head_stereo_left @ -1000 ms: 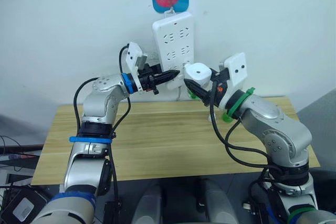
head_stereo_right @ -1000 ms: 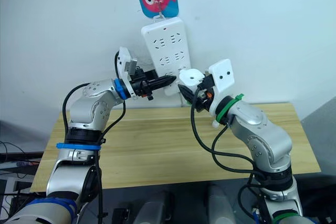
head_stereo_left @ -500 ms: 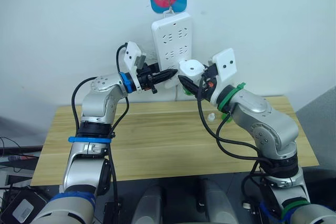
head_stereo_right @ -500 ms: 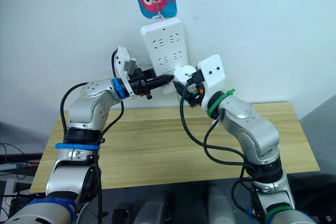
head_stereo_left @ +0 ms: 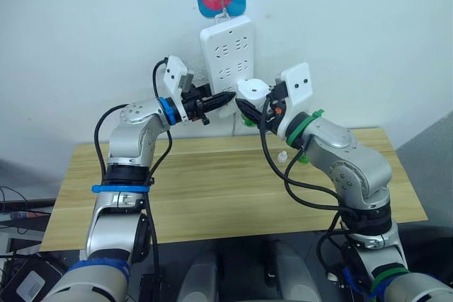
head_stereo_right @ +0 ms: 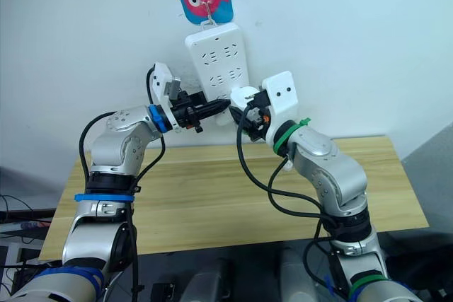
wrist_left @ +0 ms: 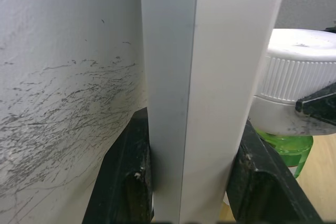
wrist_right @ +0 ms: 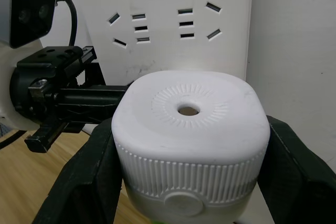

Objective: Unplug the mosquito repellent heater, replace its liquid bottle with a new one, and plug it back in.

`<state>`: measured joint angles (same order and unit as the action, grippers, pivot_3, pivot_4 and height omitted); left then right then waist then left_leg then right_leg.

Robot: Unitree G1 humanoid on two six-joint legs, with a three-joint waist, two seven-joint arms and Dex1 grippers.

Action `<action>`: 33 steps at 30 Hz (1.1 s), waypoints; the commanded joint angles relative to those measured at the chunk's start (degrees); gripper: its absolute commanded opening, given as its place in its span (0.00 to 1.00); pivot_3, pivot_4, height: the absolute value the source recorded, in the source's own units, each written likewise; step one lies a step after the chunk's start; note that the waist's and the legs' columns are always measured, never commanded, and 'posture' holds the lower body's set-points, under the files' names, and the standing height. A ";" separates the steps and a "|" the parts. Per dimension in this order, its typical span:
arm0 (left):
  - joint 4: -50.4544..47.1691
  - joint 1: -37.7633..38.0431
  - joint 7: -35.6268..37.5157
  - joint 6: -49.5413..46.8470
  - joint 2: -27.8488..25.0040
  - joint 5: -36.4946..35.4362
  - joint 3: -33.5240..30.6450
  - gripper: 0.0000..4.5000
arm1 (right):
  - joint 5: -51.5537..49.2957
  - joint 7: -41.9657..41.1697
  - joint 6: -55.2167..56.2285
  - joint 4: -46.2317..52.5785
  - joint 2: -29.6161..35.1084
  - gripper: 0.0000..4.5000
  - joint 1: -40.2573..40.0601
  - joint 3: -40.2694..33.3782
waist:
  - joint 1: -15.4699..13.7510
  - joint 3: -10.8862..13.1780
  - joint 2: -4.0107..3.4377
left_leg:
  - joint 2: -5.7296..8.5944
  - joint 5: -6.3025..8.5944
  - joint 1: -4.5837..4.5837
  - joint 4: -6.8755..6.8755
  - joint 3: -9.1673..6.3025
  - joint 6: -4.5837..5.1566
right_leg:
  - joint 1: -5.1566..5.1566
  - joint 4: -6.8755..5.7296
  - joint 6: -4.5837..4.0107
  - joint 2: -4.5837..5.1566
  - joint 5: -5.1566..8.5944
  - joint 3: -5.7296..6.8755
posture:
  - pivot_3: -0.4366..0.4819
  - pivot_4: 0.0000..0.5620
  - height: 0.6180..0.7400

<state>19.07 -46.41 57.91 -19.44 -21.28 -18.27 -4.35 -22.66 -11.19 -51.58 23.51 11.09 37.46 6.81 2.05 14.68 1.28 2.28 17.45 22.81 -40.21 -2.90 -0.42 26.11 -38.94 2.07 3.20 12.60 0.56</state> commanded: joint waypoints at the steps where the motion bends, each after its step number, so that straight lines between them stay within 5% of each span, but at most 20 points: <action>1: -2.29 -1.22 4.55 0.80 2.59 -2.43 3.69 0.30 | 2.55 1.24 1.95 -0.56 -0.05 0.67 1.89 -0.61 | 0.00 0.00 0.00 | 0.00 0.00 0.00 0.00 -0.01 0.00 | 0.00 0.00 0.00 0.00 0.00 0.01 | 0.43 0.40 1.00; 3: -1.90 -1.24 4.45 0.93 2.53 -2.30 3.49 0.30 | 2.49 1.14 1.86 0.10 0.22 0.67 1.36 -0.67 | -0.01 0.00 0.00 | 0.00 0.00 0.00 0.00 -0.02 0.00 | 0.00 0.00 0.00 0.00 0.00 0.01 | 0.43 0.40 1.00; 7: -0.84 -1.28 4.26 1.64 2.46 -1.81 3.28 0.30 | 2.09 0.70 1.27 2.16 0.94 0.98 -0.09 -1.35 | -0.46 -0.02 0.04 | 0.02 0.00 0.04 0.00 -0.04 0.00 | -0.01 0.02 0.00 0.00 0.00 0.05 | 0.43 0.40 1.00; 18: 1.30 -1.30 4.08 3.17 0.31 -1.32 3.09 0.30 | -9.34 -6.23 -7.90 17.83 8.74 0.99 -8.87 -9.45 | -0.35 -0.03 0.06 | 0.06 0.11 0.24 0.22 -0.17 0.18 | -0.09 0.83 0.00 0.07 0.00 0.16 | 0.42 0.41 1.00; 23: 1.23 -0.15 4.19 3.36 -2.30 -1.50 2.00 0.65 | -11.47 -7.43 -6.34 18.44 10.04 1.00 -12.58 -11.75 | -0.20 -0.03 0.06 | 0.03 0.12 0.20 0.23 -0.14 0.19 | -0.11 0.79 0.00 0.02 0.00 0.14 | 0.42 0.40 1.00; 28: -1.45 2.57 4.13 2.01 -6.49 -2.26 0.53 1.00 | -11.24 -6.84 -4.37 17.13 8.73 0.70 -13.70 -10.69 | -0.03 -0.03 0.06 | 0.00 0.12 0.16 0.24 -0.09 0.19 | -0.09 0.76 0.00 0.02 0.00 0.10 | 0.43 0.40 1.00; 33: -6.00 6.41 3.91 0.73 -11.03 -2.92 -0.64 1.00 | -11.25 -8.07 -2.45 16.71 7.34 0.28 -14.59 -7.81 | -0.14 -0.03 0.06 | -0.01 0.11 0.16 0.25 -0.10 0.18 | -0.08 0.75 0.00 0.03 0.00 0.08 | 0.45 0.39 1.00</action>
<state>16.84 -40.59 61.63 -18.50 -31.21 -20.02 -3.62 -32.90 -18.58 -56.00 38.97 18.77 22.90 -1.71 1.91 14.65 1.34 2.27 17.57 22.97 -39.97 -3.00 -0.24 26.03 -38.18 2.07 3.23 12.60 0.64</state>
